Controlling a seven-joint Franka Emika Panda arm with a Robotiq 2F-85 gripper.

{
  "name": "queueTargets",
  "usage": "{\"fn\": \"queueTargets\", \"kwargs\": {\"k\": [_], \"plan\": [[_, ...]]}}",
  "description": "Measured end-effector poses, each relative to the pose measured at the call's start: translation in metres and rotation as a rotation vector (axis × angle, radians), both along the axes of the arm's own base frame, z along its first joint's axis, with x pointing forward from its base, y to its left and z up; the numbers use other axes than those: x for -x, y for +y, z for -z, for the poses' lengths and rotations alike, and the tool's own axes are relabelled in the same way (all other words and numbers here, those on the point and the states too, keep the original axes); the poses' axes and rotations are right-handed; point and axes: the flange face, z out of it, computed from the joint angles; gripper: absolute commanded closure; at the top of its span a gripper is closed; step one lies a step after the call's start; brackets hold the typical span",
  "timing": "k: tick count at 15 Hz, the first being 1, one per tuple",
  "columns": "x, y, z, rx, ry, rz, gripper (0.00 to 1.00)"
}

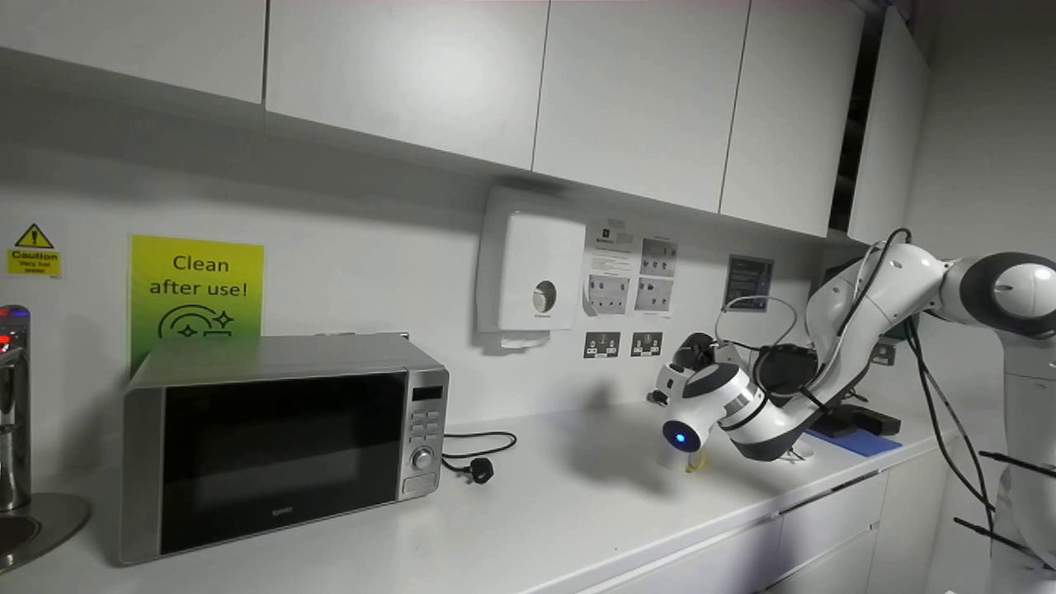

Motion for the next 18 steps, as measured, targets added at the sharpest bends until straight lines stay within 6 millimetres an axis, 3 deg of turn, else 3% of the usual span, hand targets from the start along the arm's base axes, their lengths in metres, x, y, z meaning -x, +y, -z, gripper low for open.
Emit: {"fn": "queueTargets", "kwargs": {"k": [18], "plan": [[-0.0012, 0.0009, -0.0029, 0.017, -0.015, -0.012, 0.95]]}}
